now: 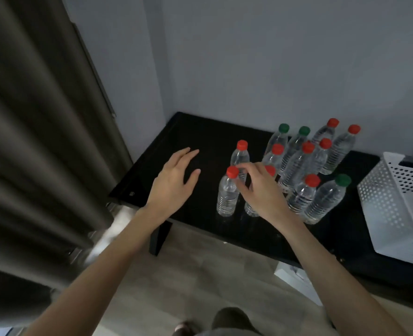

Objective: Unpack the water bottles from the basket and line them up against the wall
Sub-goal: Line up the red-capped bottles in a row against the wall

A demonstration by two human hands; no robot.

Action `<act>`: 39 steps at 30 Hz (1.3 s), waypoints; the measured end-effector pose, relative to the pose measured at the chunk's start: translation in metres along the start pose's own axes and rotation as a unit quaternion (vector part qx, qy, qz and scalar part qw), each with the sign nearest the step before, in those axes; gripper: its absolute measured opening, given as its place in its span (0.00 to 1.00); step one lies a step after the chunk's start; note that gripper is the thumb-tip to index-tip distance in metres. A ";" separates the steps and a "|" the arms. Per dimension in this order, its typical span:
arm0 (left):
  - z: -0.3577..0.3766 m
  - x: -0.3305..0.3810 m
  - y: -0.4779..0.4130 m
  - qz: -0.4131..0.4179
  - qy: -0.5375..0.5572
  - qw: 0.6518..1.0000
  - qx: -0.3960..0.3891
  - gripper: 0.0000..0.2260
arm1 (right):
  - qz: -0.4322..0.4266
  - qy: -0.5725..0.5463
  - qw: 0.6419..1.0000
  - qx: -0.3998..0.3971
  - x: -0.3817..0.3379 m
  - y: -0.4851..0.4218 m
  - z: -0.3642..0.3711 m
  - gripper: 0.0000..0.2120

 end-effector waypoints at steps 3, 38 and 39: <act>0.008 -0.013 -0.028 0.016 0.013 0.999 -0.032 0.22 | 0.041 0.027 0.999 -0.001 0.005 -0.015 0.018 0.18; 0.166 0.002 -0.206 0.299 0.094 0.913 -0.260 0.09 | 0.192 0.102 0.967 -0.136 0.052 -0.094 0.036 0.21; 0.165 -0.003 -0.210 0.292 0.101 0.915 -0.259 0.09 | 0.200 0.098 0.966 -0.136 0.053 -0.100 0.036 0.19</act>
Point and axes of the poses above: each hand's wrist, its own y-axis away from the middle knuckle, its own z-axis out of the palm, x = y × z, the point moved 2 cm from there along -y, towards the middle knuckle, and after that the axes turned 12 degrees about -y, right-handed, at the moved point
